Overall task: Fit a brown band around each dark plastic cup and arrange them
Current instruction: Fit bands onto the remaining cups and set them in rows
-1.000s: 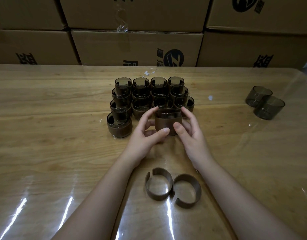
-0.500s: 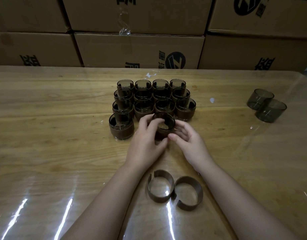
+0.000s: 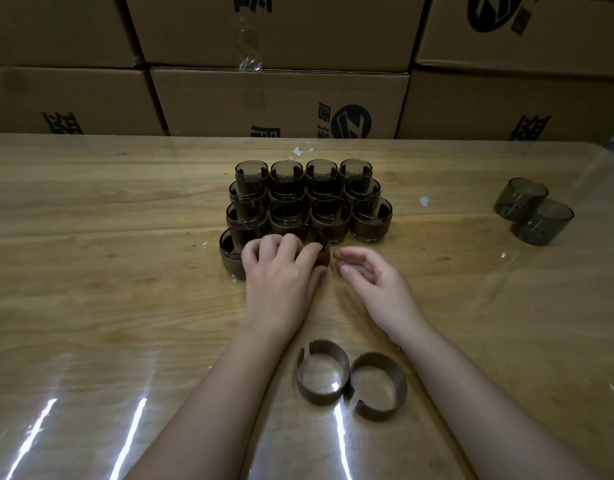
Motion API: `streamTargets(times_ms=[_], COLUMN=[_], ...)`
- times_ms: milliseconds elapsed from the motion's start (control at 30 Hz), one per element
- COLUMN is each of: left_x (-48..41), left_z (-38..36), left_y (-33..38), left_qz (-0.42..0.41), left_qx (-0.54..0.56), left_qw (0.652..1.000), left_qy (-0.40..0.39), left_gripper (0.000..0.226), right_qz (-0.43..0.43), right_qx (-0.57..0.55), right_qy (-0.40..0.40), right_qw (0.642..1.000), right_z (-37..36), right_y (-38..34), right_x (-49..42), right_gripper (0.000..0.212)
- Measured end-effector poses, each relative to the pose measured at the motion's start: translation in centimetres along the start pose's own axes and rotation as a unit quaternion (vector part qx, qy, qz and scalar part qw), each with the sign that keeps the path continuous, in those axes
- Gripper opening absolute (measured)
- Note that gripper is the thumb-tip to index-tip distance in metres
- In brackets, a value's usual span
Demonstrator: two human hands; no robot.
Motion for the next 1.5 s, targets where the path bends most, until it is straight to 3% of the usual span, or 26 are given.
streamTargets(times_ms=[300, 700, 800, 900, 967, 1067, 1267, 1367, 1433, 1500], left_x=[-0.2, -0.1, -0.1, 0.0, 0.3, 1.6, 1.5, 1.5, 1.4, 1.3], left_z=[0.2, -0.2, 0.6, 1.4, 0.0, -4.7, -5.5, -5.9, -5.9, -5.7], left_y=[-1.7, -1.2, -1.2, 0.7, 2.6, 3.4, 2.0, 1.8, 1.7, 1.8], left_qz=[0.038, 0.027, 0.033, -0.049, -0.117, -0.073, -0.012, -0.002, -0.002, -0.004], left_qx=[-0.012, -0.022, 0.006, 0.060, 0.147, 0.212, 0.264, 0.270, 0.272, 0.272], left_qw=[0.999, 0.999, 0.999, 0.995, 0.982, 0.940, 0.929, 0.922, 0.922, 0.924], left_qy=[-0.007, -0.009, 0.032, 0.060, -0.032, -0.255, -0.258, -0.278, -0.274, -0.270], left_gripper=[0.030, 0.035, 0.033, 0.021, 0.025, 0.030, 0.014, 0.014, 0.015, 0.015], right_qz=[0.000, -0.002, 0.000, 0.000, -0.001, -0.008, -0.089, -0.073, -0.058, -0.082], right_qx=[0.011, 0.015, 0.019, 0.008, -0.008, -0.044, -0.076, 0.057, 0.229, 0.337], right_qy=[-0.004, -0.002, 0.000, 0.009, 0.020, 0.051, 0.049, 0.151, 0.261, 0.319], right_qw=[1.000, 1.000, 1.000, 1.000, 1.000, 0.998, 0.992, 0.984, 0.936, 0.882], right_z=[0.0, 0.0, 0.0, 0.2, 0.4, 1.0, 2.3, 9.9, 16.9, 22.3], right_y=[-0.1, 0.2, 0.3, 0.6, 0.7, 1.0, 1.4, -0.7, -2.6, -2.4], right_x=[0.1, 0.0, -0.1, -0.2, -0.4, -0.4, -1.5, -3.2, -3.0, -2.4], right_gripper=[0.024, 0.022, 0.021, 0.024, 0.026, 0.027, 0.021, 0.015, 0.021, 0.031])
Point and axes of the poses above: each hand's wrist, its own x-axis away from the middle knuckle, its own z-axis out of the back of the hand, y = z × x, the point moved 10 cm from there along -x, towards the middle knuckle, and after that the axes turned 2 degrees about -y, right-handed, at the moved point
